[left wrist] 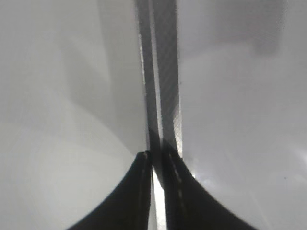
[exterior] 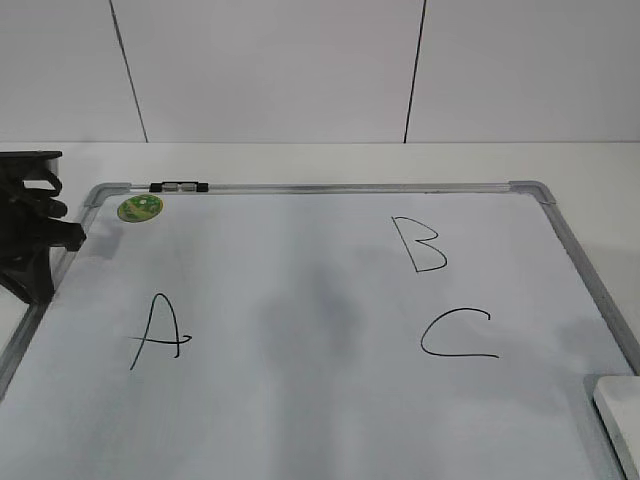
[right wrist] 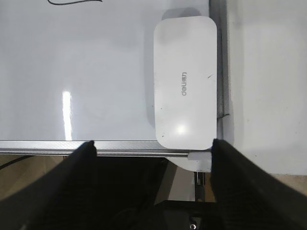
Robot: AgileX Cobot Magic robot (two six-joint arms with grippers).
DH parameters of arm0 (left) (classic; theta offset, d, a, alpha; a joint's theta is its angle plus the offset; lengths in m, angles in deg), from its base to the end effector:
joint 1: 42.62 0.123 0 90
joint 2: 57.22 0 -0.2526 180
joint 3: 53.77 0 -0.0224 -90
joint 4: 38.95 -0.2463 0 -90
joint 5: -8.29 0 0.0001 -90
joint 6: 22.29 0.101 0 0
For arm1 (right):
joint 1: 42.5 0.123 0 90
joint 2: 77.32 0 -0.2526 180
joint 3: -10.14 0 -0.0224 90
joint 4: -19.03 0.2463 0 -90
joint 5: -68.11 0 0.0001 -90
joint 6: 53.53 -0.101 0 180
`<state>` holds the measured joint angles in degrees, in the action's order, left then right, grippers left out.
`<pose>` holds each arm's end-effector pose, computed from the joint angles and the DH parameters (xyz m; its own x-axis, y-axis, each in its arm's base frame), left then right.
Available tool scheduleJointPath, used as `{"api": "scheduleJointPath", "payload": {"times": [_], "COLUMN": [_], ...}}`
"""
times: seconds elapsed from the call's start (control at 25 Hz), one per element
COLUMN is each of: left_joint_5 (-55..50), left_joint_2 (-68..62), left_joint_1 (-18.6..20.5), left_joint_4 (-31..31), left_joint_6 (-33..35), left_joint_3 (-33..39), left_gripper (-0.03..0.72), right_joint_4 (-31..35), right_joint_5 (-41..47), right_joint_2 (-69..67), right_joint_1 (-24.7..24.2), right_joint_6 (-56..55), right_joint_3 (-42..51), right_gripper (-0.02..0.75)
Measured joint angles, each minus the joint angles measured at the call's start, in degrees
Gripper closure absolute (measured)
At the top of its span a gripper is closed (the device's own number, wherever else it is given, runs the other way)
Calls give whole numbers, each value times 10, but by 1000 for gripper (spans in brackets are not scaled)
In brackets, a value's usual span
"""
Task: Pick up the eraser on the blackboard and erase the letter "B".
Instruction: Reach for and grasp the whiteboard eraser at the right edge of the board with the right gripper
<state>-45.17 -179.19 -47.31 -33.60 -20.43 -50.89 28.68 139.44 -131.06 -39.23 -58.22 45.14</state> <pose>0.3500 -0.0363 0.1143 -0.9978 0.0586 -0.0298 0.0607 0.9953 -0.0756 0.1295 0.0235 0.2609 -0.9435 0.0804 -0.3215 0.0173 0.9807 0.1945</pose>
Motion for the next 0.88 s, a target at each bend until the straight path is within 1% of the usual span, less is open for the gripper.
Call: {"api": "scheduleJointPath", "payload": {"times": [0.08,0.88], "left_joint_5": [0,-1], "left_joint_2": [0,0], "left_joint_1": [0,0], "left_joint_4": [0,-8], "left_joint_6": [-1,-7], "left_joint_3": [0,0], "left_gripper": [651,666], "right_joint_4": [0,-2], "right_joint_5": [0,0], "right_joint_2": [0,0], "right_joint_1": [0,0], "right_joint_6": [0,0], "right_joint_3": [0,0], "right_gripper": [169,169]}}
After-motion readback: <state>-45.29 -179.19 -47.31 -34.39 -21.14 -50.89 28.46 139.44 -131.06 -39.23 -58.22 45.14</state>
